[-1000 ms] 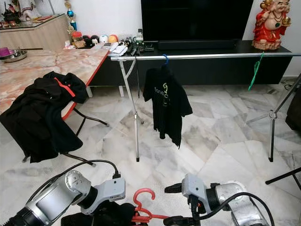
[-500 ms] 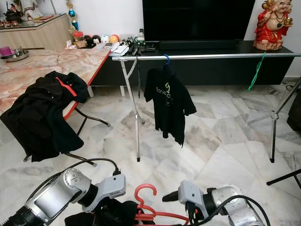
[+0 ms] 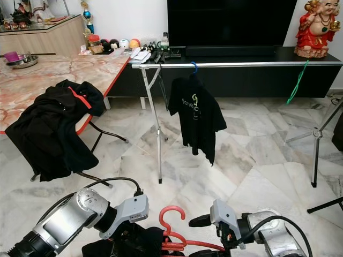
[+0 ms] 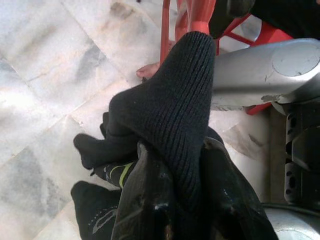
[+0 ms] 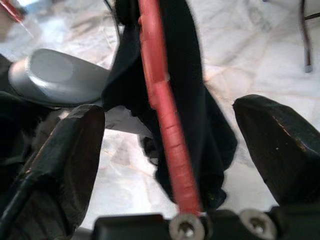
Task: Hang hanger
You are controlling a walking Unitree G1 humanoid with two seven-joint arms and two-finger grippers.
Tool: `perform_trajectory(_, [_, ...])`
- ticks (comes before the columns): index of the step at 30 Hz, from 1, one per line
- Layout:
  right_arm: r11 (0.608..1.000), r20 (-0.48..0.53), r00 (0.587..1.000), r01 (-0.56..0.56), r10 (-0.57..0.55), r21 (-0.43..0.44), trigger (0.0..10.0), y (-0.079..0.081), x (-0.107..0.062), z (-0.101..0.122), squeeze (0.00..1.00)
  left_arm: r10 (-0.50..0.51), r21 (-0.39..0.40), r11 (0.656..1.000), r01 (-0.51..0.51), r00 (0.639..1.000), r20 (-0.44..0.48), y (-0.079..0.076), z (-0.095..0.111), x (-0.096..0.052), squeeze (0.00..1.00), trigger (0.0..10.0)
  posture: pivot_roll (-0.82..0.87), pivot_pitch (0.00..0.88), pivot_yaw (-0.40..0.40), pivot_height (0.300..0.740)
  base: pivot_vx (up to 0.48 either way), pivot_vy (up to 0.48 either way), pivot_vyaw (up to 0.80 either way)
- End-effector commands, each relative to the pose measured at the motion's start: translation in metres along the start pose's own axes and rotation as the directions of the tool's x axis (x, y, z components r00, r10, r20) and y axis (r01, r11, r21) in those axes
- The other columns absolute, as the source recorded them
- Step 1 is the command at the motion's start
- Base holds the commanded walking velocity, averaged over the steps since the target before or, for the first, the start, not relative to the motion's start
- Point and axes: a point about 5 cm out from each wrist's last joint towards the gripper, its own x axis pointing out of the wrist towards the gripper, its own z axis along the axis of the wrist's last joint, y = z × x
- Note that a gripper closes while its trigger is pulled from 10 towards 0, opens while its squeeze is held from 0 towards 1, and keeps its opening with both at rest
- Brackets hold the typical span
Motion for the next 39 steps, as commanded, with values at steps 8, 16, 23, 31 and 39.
perform_trajectory(8, [0.999,0.035,0.999,-0.032,0.031,0.028,10.0,0.004,0.017,-0.005,0.00,-0.015,0.038,0.999,0.013,0.999,0.048,0.000,0.016,-0.001,0.00,10.0,0.08,0.000,0.032,0.740,0.000,0.000,0.00])
perform_trajectory(16, [0.998,0.038,0.998,-0.042,0.040,0.037,10.0,0.001,0.021,-0.003,0.00,-0.020,0.049,0.999,0.018,0.999,0.051,-0.003,0.018,-0.001,0.00,10.0,0.08,0.000,0.029,0.740,0.000,0.000,0.00])
perform_trajectory(23, [0.998,0.004,0.999,-0.047,0.047,0.046,0.0,0.000,0.022,-0.005,0.00,-0.028,0.066,0.998,0.025,0.999,0.041,-0.005,0.018,0.002,0.00,10.0,0.08,0.000,0.026,0.740,0.000,0.000,0.00])
perform_trajectory(31, [0.999,0.003,1.000,-0.018,0.018,0.035,0.0,-0.002,0.025,-0.006,0.00,-0.030,0.073,0.997,0.028,0.999,0.035,-0.006,0.018,0.004,0.00,10.0,0.09,0.000,0.026,0.740,0.000,0.000,0.00])
perform_trajectory(39, [1.000,0.006,1.000,-0.004,0.004,0.026,0.0,-0.004,0.028,-0.005,0.00,-0.032,0.079,0.996,0.030,0.999,0.030,-0.007,0.018,0.004,0.00,10.0,0.09,0.000,0.025,0.740,0.000,0.000,0.00])
